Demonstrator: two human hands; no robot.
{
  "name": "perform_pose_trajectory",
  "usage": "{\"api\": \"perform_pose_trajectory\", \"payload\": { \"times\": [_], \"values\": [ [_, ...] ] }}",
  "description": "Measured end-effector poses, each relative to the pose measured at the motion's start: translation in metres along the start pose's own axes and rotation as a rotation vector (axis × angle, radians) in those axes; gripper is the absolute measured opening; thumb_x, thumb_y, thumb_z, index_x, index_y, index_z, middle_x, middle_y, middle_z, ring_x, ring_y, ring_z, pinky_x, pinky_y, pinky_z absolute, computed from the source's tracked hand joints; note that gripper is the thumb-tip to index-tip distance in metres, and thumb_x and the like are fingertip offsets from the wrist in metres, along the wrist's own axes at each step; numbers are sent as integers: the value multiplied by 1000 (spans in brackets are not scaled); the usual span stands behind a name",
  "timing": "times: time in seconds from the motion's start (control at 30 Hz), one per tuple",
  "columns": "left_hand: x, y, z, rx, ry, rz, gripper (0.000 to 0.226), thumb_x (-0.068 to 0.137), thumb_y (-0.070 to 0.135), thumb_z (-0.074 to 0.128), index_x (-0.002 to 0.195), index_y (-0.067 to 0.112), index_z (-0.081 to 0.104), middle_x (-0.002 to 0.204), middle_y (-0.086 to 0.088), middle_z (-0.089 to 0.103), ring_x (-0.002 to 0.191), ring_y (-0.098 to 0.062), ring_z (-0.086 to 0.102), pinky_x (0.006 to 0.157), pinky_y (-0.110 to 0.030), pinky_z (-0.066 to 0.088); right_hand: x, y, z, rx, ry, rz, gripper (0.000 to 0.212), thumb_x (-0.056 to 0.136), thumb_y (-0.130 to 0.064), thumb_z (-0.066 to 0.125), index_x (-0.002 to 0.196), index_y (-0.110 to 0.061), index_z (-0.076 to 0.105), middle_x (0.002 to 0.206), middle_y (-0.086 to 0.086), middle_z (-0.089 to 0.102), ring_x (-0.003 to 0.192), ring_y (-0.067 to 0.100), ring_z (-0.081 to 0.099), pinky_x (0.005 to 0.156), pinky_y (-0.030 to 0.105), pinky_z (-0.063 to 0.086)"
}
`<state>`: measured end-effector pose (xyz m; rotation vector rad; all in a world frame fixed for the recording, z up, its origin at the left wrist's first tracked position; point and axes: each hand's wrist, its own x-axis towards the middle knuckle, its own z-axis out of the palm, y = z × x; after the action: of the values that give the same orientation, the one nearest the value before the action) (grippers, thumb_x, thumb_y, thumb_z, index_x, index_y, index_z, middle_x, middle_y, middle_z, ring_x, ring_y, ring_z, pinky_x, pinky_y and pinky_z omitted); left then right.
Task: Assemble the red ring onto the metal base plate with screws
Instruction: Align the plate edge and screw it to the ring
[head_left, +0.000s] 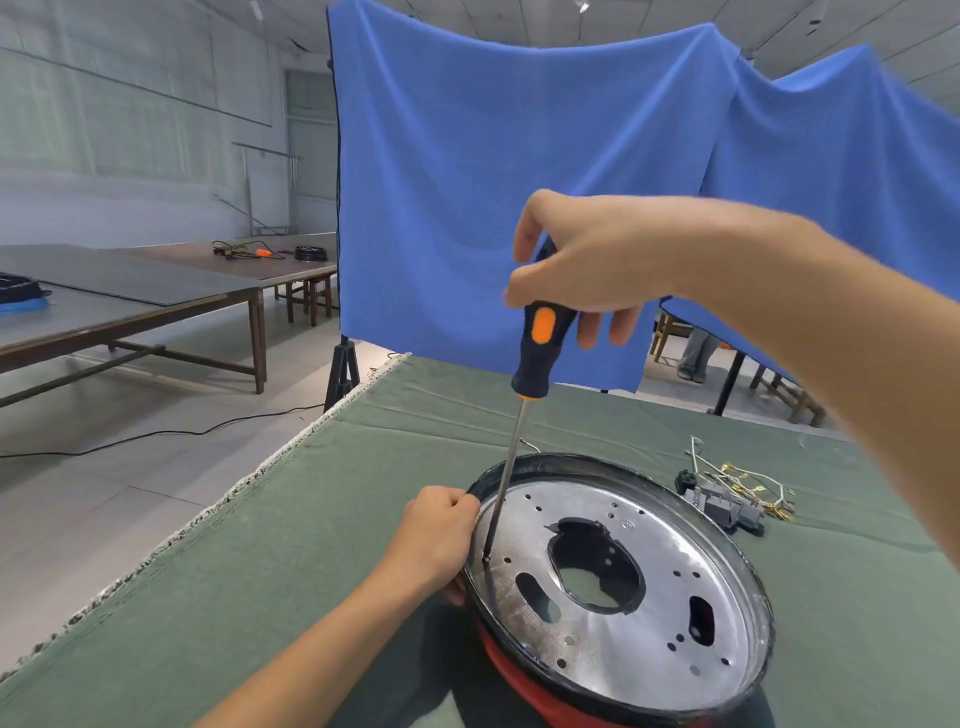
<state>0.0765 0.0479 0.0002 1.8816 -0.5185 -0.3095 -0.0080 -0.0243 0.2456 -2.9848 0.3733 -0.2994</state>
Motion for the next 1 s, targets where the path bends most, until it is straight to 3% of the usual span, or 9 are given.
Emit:
{"api": "perform_pose_trajectory", "payload": {
  "times": [0.07,0.13,0.27,0.37,0.5,0.63,0.77,0.87,1.0],
  "values": [
    [0,-1,0,-12,6,-3,34,91,10,42,57,7,44,41,-4,45,33,-26,49,32,-23,36,-2,-1,-1,6,9,-4,16,88,-29,55,90,-13,56,58,1,68,33,10,56,33,16,40],
    [0,-2,1,-27,4,-6,34,90,9,42,56,8,43,39,-2,44,31,-24,48,31,-22,35,2,2,0,-145,108,-4,35,90,-40,54,68,-13,55,34,-3,54,26,10,48,37,20,35],
    [2,-3,2,-22,21,-5,40,89,8,43,50,12,37,33,3,40,28,-19,44,30,-21,32,0,0,-2,-47,-31,34,23,89,-35,53,90,-13,61,66,-2,71,42,10,64,38,17,44],
    [3,-4,2,-22,19,-9,39,89,8,43,50,13,37,32,3,40,28,-20,45,30,-21,32,-1,0,-2,-129,78,-6,33,88,-42,55,70,-14,58,36,-5,56,24,4,46,31,14,33],
    [1,-3,1,-27,20,-8,38,89,8,43,51,12,39,32,3,40,28,-20,45,30,-21,33,-3,-4,-1,-19,-20,-19,27,87,-38,57,94,-11,58,67,1,71,45,11,65,39,21,47],
    [1,-1,1,-18,27,1,40,90,8,44,51,13,38,32,6,39,27,-14,42,30,-21,32,-4,-2,-1,-116,98,-5,36,87,-40,57,65,-12,54,32,-4,53,21,4,44,37,18,37],
    [0,0,1,-11,30,1,40,90,8,45,51,12,39,36,4,40,28,-13,42,29,-21,32,-6,-4,-2,11,-16,17,21,87,-34,59,93,-15,51,48,-3,65,33,9,58,34,15,41],
    [-2,1,0,-25,25,-5,35,90,9,45,55,9,43,44,-5,43,30,-19,46,30,-22,34,-3,-2,1,-106,106,-2,28,91,-37,52,75,-14,54,32,-3,53,23,7,47,35,16,35],
    [-2,1,1,-17,33,6,37,90,9,45,53,10,42,41,-1,42,29,-14,44,29,-21,34,-5,-3,0,-7,-11,-2,21,88,-31,57,97,-12,56,64,4,71,45,15,65,35,17,44]
  ]
}}
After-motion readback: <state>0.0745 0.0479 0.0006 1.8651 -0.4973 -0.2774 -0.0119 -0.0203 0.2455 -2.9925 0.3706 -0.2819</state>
